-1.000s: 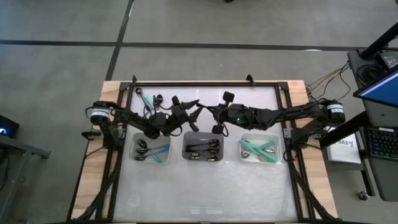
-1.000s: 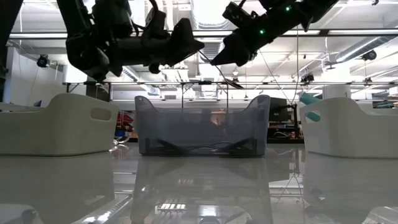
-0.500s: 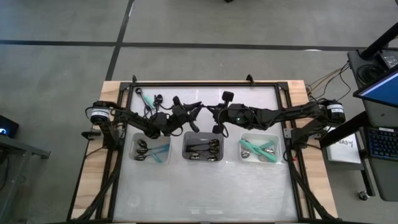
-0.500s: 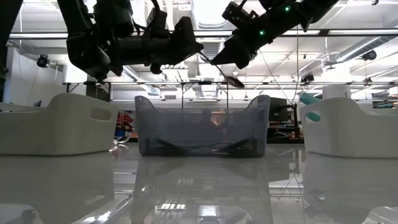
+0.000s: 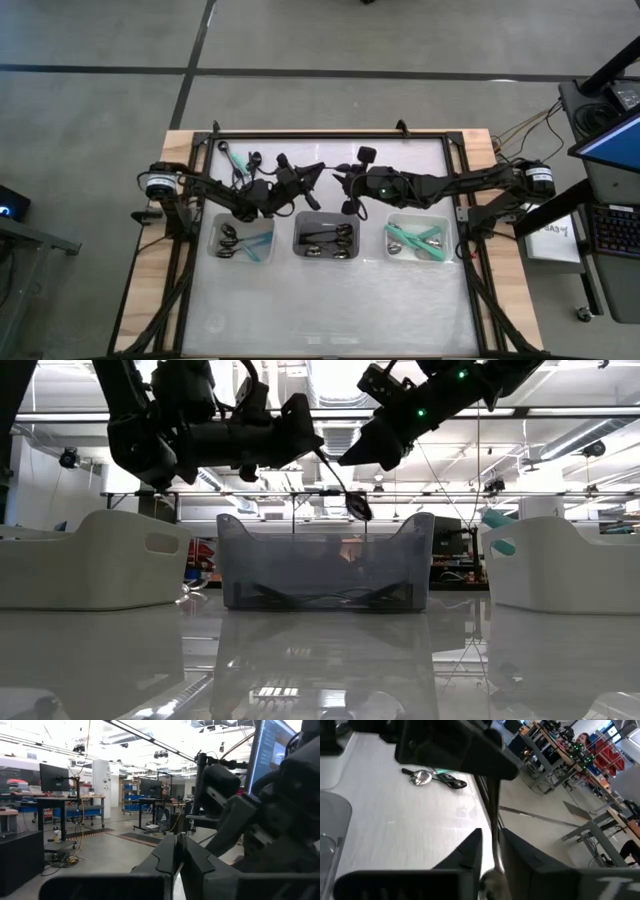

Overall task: Sort silverware by color (type)
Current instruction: Put the black spoon into the black bin

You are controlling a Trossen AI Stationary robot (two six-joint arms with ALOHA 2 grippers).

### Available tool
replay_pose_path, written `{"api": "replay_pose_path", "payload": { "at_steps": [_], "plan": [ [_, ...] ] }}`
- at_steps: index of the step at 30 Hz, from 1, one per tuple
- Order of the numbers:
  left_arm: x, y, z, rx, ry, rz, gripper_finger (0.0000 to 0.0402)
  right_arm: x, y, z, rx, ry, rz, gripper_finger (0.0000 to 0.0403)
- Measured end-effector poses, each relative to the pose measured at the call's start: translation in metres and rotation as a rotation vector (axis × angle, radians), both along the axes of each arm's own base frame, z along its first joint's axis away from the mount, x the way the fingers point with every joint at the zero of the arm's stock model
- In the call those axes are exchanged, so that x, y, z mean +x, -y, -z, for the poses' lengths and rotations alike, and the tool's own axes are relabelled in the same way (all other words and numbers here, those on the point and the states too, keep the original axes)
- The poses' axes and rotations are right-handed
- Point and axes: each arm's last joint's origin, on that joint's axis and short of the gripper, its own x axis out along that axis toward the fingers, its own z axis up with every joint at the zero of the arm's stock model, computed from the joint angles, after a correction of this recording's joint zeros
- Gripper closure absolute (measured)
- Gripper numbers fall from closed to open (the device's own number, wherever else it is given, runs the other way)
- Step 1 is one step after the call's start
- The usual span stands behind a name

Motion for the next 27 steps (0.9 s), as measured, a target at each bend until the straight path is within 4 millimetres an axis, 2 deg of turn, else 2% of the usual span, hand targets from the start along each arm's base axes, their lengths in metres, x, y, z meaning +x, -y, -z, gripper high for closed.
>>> {"api": "replay_pose_path", "payload": {
  "at_steps": [5, 9, 15, 19, 27],
  "plan": [
    [0.000, 0.000, 0.000, 0.001, -0.001, 0.003, 0.0401, 0.000, 0.000, 0.000, -0.024, -0.017, -0.008, 0.0291],
    [0.000, 0.000, 0.000, 0.001, -0.001, 0.003, 0.0401, -0.004, 0.001, -0.007, -0.047, -0.011, 0.036, 0.0270],
    [0.000, 0.001, -0.003, -0.048, 0.052, 0.082, 0.0401, -0.021, 0.006, -0.037, -0.156, 0.050, 0.290, 0.0265],
    [-0.003, 0.005, -0.008, -0.101, 0.107, 0.220, 0.0401, -0.037, 0.010, -0.053, -0.168, 0.077, 0.355, 0.0269],
    [-0.018, 0.018, -0.001, -0.290, 0.142, 0.505, 0.0401, -0.066, 0.021, -0.062, -0.050, 0.099, 0.446, 0.0276]
  ]
}}
